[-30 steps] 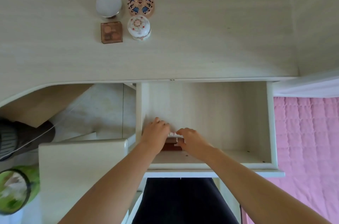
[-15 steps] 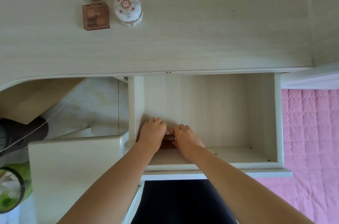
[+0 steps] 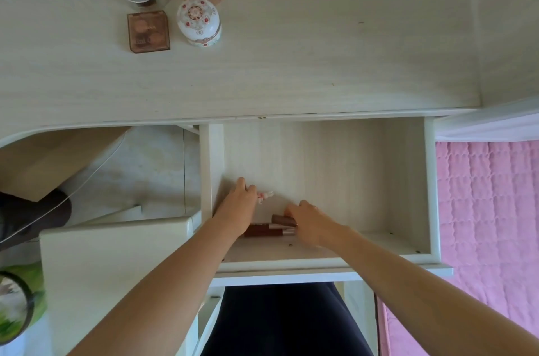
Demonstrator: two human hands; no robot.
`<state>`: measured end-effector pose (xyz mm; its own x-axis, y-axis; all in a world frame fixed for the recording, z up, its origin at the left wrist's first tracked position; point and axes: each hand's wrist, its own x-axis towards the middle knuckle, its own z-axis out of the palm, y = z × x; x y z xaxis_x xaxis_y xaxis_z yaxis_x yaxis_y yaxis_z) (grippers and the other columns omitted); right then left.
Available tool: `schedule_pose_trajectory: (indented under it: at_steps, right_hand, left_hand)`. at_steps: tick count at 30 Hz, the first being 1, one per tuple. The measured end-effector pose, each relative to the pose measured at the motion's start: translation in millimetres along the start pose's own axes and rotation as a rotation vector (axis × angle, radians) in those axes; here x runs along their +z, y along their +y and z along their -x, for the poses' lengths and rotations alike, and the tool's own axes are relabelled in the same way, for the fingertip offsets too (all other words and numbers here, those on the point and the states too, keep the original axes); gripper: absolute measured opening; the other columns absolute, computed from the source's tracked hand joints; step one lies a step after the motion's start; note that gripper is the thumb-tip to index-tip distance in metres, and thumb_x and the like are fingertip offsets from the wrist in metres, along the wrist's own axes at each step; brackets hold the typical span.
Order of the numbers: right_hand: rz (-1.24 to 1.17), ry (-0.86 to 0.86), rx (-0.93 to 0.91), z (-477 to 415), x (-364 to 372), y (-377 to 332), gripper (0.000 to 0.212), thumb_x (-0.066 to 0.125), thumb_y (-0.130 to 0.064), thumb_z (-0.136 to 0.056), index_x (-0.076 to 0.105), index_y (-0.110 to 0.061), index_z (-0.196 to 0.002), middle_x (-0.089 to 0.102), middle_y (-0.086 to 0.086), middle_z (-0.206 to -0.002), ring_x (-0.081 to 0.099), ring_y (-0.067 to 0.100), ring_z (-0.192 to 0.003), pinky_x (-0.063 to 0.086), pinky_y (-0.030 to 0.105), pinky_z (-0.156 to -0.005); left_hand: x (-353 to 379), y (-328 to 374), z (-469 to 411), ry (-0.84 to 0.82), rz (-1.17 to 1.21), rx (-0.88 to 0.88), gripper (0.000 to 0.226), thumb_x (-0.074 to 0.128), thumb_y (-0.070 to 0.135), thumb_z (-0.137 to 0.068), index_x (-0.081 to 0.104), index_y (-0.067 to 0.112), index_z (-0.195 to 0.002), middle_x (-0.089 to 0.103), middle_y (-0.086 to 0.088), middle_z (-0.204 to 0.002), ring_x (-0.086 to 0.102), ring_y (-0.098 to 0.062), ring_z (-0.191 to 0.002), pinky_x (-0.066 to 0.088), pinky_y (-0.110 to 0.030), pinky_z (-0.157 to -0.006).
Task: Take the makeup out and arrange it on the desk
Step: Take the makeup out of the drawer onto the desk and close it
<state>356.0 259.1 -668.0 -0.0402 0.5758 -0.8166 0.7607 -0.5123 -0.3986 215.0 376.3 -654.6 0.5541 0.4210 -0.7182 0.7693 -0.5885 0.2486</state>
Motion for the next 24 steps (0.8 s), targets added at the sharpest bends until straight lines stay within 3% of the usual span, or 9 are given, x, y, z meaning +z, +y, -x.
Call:
schedule_pose_trajectory:
  at_steps: [2,4,7,10,14,18,24]
  right_hand:
    - [-0.072,0.002,0.056,3,-6,9,0.032,0.049,-0.009,-0.089,0.043,-0.012,-0.12,0.047,0.011,-0.114,0.05,0.024,-0.091,0.04,0.03,-0.074]
    - [-0.145,0.011,0.101,4,-9,15,0.031,0.051,-0.014,-0.087,0.045,-0.01,-0.118,0.048,0.01,-0.111,0.05,0.024,-0.09,0.041,0.03,-0.073]
    - [-0.214,0.025,0.129,5,-10,17,0.029,0.051,-0.023,-0.087,0.051,-0.011,-0.114,0.053,0.008,-0.108,0.054,0.024,-0.091,0.047,0.033,-0.078]
    - [-0.246,0.014,0.091,4,-7,13,0.022,0.048,-0.023,-0.091,0.054,-0.012,-0.108,0.058,0.008,-0.102,0.056,0.024,-0.085,0.047,0.03,-0.072]
    - [-0.175,-0.025,0.054,3,0,7,0.008,0.047,-0.023,-0.092,0.051,-0.02,-0.098,0.06,0.008,-0.102,0.058,0.025,-0.083,0.051,0.035,-0.074]
    - [-0.145,-0.056,0.044,4,4,2,0.021,0.048,-0.022,-0.09,0.05,-0.019,-0.111,0.059,0.008,-0.103,0.057,0.025,-0.086,0.05,0.038,-0.079]
    - [-0.157,-0.042,0.061,-1,8,0,0.021,0.046,-0.014,-0.091,0.05,-0.016,-0.111,0.06,0.009,-0.105,0.057,0.026,-0.089,0.05,0.039,-0.081]
  left_hand:
    - [1,0,-2,-0.005,0.045,-0.008,0.031,0.055,0.0,-0.088,0.049,0.009,-0.117,0.037,-0.005,-0.114,0.046,-0.011,-0.068,0.042,-0.025,-0.065]
    - [1,2,-4,-0.013,0.101,-0.027,0.023,0.053,0.007,-0.091,0.049,0.007,-0.113,0.041,-0.004,-0.109,0.049,-0.015,-0.075,0.046,-0.029,-0.068]
    - [3,6,-5,-0.034,0.183,-0.068,0.016,0.05,0.005,-0.088,0.046,0.008,-0.104,0.052,-0.007,-0.096,0.052,-0.02,-0.075,0.048,-0.033,-0.063]
    - [9,10,-4,-0.067,0.229,-0.1,0.018,0.054,0.005,-0.086,0.05,0.01,-0.103,0.051,-0.002,-0.082,0.052,-0.018,-0.069,0.043,-0.03,-0.058]
    - [20,15,-1,-0.106,0.156,-0.077,0.017,0.058,0.009,-0.086,0.059,0.013,-0.103,0.062,-0.006,-0.097,0.06,-0.023,-0.085,0.051,-0.034,-0.07]
    - [29,17,-1,-0.15,0.028,-0.082,0.019,0.054,0.01,-0.089,0.06,0.015,-0.106,0.062,-0.007,-0.105,0.061,-0.028,-0.096,0.047,-0.035,-0.071]
    - [32,15,-3,-0.217,0.038,-0.096,0.018,0.056,0.014,-0.09,0.062,0.014,-0.108,0.065,-0.008,-0.102,0.063,-0.028,-0.091,0.05,-0.035,-0.071]
